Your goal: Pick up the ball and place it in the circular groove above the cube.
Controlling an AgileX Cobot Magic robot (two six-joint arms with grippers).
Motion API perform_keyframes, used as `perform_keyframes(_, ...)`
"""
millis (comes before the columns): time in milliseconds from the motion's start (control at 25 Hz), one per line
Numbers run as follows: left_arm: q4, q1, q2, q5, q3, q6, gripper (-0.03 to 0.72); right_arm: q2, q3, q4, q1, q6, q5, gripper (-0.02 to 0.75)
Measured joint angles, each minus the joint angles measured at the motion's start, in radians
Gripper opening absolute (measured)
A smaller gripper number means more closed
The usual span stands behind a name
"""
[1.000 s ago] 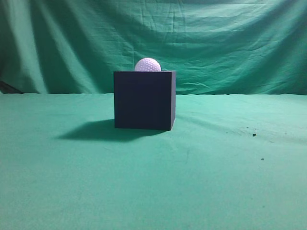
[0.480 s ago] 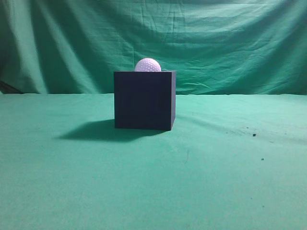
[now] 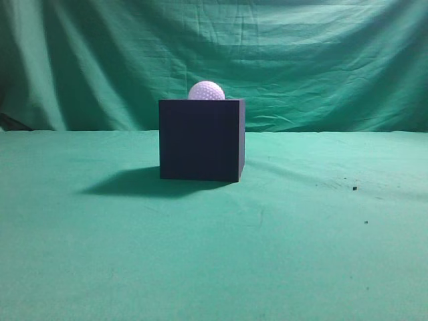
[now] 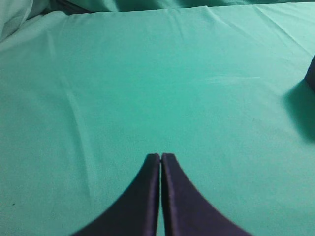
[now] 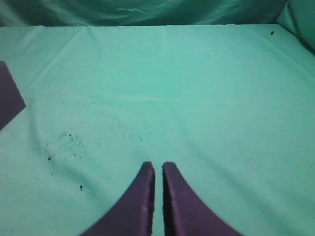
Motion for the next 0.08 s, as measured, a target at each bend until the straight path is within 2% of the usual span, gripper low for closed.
perform_keyframes(80, 0.000, 0.000, 0.000, 0.000, 0.000, 0.000, 0.000, 0.000, 0.000, 0.000, 0.000, 0.000, 0.000, 0.000)
